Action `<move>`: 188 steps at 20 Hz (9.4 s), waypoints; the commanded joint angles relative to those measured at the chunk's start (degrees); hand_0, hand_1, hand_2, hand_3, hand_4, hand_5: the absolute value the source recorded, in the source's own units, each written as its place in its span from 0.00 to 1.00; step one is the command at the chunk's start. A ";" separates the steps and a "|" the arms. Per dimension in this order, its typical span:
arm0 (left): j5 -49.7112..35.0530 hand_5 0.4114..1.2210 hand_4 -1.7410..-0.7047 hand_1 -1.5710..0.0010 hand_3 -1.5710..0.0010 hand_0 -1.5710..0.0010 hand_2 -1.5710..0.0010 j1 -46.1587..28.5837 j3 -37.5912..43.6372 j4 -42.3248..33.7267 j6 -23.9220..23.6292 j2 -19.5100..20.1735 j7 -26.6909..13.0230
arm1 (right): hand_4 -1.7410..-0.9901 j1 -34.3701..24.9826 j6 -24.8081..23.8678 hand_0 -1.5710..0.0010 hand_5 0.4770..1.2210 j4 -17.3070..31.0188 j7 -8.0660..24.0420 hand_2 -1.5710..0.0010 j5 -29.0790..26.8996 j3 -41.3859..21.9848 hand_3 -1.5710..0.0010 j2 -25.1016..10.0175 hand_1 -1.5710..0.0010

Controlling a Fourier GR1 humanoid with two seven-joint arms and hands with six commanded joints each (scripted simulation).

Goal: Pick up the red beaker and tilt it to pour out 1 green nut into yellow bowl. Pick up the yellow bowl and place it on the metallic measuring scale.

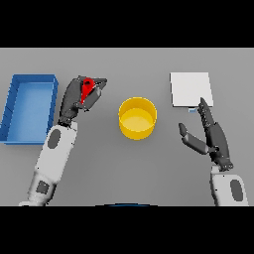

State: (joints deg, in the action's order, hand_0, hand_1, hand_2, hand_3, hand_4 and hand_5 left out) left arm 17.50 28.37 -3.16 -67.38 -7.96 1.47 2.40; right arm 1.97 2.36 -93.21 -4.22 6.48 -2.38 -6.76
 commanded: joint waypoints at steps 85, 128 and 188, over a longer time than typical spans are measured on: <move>27.77 1.00 0.01 0.00 0.08 0.00 0.00 52.48 -2.40 49.94 14.29 32.07 -19.84 | 0.62 -2.86 0.60 1.00 0.24 1.79 -0.10 1.00 -0.59 -1.15 1.00 1.72 1.00; 11.61 0.31 0.98 0.98 0.99 0.97 0.98 2.09 11.40 -2.30 22.88 22.20 -36.97 | 0.61 -3.44 -1.19 1.00 0.28 2.30 1.77 1.00 4.97 -2.42 1.00 -0.64 1.00; 8.78 0.39 0.92 1.00 1.00 1.00 1.00 0.67 13.42 -5.82 21.35 20.73 -33.53 | 0.08 -38.77 24.68 0.08 0.97 24.88 -8.48 0.10 35.91 -35.13 0.27 -15.10 0.10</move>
State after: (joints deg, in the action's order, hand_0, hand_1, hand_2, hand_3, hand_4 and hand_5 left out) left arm 26.28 29.04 10.25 -73.19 13.40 22.20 -31.09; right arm -36.81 27.02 -68.32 -12.75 42.38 -37.51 -21.86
